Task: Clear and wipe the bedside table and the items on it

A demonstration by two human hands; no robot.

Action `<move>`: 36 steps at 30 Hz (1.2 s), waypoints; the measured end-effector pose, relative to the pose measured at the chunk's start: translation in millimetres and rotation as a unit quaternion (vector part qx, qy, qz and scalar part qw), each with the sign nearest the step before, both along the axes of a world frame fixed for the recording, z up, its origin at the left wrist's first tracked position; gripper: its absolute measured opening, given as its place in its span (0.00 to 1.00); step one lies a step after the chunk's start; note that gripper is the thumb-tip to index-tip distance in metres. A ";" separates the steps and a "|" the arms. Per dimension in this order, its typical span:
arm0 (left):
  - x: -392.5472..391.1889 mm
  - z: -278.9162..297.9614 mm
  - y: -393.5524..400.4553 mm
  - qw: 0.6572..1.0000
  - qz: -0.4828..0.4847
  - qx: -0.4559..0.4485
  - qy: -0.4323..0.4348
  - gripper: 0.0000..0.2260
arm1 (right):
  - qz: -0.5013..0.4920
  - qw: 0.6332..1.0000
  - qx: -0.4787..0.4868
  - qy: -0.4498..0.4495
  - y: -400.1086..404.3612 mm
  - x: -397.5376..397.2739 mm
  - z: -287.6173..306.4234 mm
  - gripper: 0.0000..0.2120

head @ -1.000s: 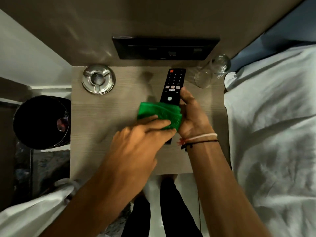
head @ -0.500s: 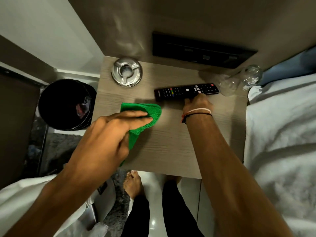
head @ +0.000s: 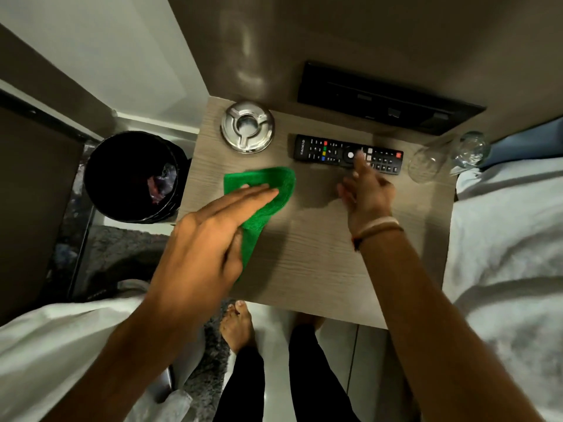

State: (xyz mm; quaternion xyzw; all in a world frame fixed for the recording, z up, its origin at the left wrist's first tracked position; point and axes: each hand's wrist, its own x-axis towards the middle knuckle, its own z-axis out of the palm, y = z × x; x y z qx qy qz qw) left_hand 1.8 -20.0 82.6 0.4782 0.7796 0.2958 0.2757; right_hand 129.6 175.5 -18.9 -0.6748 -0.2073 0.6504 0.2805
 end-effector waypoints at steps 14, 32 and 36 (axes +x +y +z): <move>-33.8 5.4 -39.0 0.957 0.121 0.098 -0.244 0.54 | 0.532 0.773 0.337 0.080 -93.0 -30.2 117.3 0.12; -55.1 135.0 -302.1 0.826 0.401 -0.040 -0.393 0.22 | 0.571 0.783 0.057 0.238 -279.9 -141.1 174.7 0.18; -39.9 119.5 -402.4 0.781 0.510 -0.186 -0.308 0.29 | 0.734 0.653 0.111 0.148 -374.9 -163.6 156.5 0.18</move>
